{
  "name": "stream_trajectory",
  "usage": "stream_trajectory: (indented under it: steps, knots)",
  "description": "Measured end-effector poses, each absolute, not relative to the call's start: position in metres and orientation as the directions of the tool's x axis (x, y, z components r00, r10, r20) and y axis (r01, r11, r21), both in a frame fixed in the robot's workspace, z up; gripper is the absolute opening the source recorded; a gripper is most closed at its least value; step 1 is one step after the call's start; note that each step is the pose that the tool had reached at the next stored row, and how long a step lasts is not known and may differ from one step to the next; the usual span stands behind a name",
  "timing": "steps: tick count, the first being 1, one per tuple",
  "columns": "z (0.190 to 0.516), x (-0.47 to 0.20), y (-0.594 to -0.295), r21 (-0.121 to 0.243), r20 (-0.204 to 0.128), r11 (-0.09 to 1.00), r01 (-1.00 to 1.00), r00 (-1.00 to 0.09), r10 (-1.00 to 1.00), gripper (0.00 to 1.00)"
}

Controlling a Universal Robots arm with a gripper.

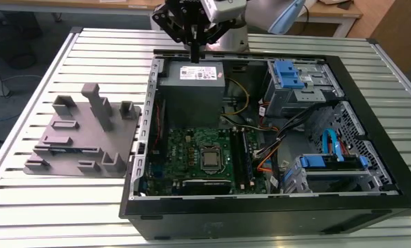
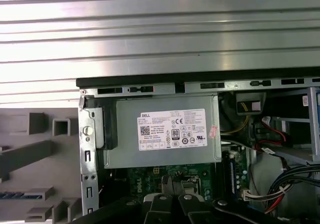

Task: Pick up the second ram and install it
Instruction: 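Reach for the second ram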

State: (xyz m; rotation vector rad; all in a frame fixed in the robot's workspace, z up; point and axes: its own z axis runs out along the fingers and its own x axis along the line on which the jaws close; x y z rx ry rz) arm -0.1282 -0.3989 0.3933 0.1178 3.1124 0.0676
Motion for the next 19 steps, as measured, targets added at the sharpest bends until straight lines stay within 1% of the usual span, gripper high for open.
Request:
stream_trajectory:
  steps: [19]
  knots:
    - [0.393,-0.190,-0.399,0.045,-0.028,0.996,0.075,-0.997,0.076,0.11]
